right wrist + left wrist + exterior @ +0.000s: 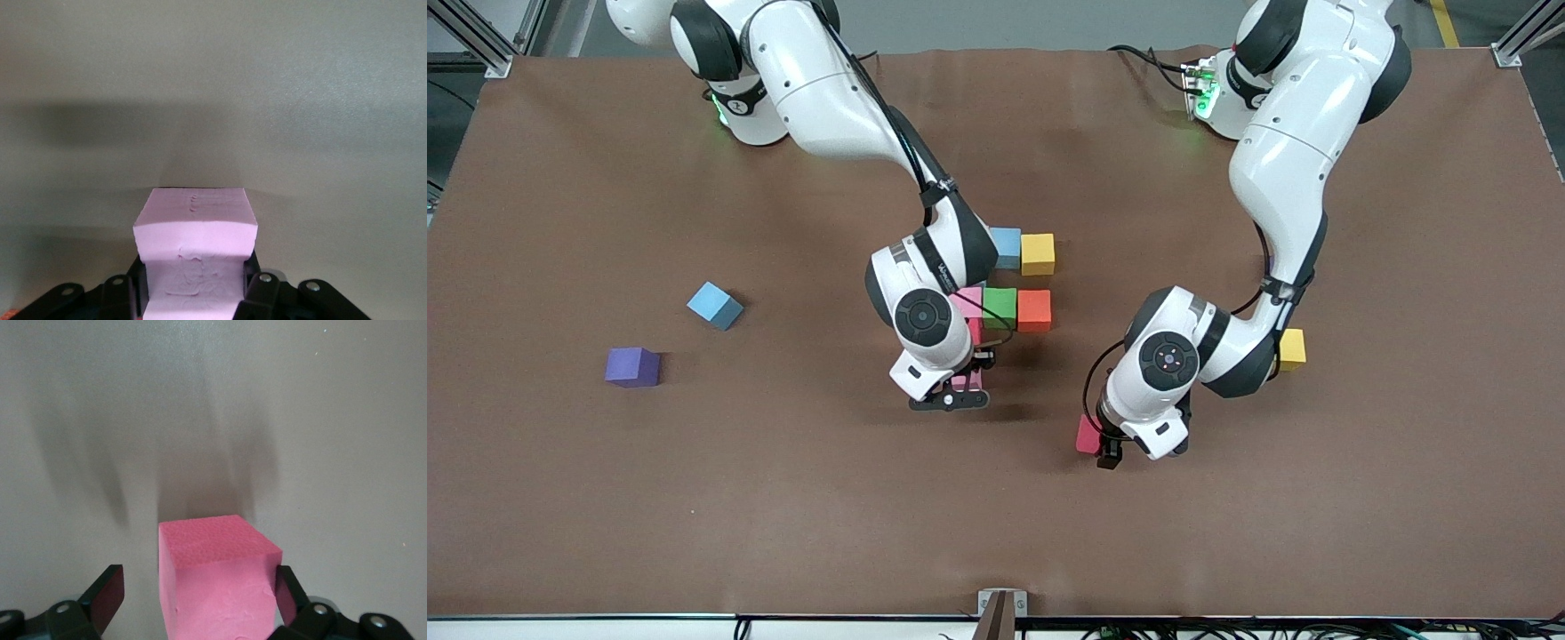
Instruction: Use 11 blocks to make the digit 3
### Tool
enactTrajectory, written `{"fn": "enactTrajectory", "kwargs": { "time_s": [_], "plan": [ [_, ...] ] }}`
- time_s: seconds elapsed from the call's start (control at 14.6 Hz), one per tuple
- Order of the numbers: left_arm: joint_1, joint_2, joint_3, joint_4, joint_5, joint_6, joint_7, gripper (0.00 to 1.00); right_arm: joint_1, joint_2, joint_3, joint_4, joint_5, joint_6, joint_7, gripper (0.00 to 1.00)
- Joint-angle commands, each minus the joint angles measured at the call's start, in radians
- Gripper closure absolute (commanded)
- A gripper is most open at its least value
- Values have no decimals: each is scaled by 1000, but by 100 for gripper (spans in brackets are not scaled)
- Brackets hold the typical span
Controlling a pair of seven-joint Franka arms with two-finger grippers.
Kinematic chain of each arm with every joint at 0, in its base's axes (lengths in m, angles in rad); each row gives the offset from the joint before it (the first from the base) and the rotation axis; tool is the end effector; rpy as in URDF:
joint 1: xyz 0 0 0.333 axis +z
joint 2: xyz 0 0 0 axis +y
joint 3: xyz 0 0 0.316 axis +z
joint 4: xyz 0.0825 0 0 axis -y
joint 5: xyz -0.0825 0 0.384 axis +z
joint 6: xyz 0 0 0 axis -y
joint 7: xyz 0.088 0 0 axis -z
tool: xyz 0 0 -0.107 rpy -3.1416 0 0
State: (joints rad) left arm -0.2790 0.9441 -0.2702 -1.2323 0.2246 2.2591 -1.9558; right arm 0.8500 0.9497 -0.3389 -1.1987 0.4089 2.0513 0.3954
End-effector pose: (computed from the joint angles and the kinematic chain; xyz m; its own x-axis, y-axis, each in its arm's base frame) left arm 0.6848 -0.3441 0.2169 0.1792 0.9812 -0.0710 0.9804 -0.1721 0.0958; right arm 0.6081 0.4474 0.2174 0.9961 0.0462 -0.0746 0.0422 -0.9977 -0.0538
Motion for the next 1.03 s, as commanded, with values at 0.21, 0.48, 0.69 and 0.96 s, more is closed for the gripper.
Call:
{"fn": "enactTrajectory", "kwargs": {
  "time_s": [0.21,0.48,0.69,0.96],
  "plan": [
    [-9,-14,2,2,-18,-19,9,0,12,14,-2,16,-10,12,40,76],
    [-8,-10,5,2,-18,-9,14,0,15,18,-2,16,-10,13,40,76],
    [-8,-5,12,2,-18,16,12,0,18,18,-2,16,-10,13,39,54],
    [-6,-13,6,2,-19,13,11,0,21,12,-2,15,-10,10,42,0]
  ]
}}
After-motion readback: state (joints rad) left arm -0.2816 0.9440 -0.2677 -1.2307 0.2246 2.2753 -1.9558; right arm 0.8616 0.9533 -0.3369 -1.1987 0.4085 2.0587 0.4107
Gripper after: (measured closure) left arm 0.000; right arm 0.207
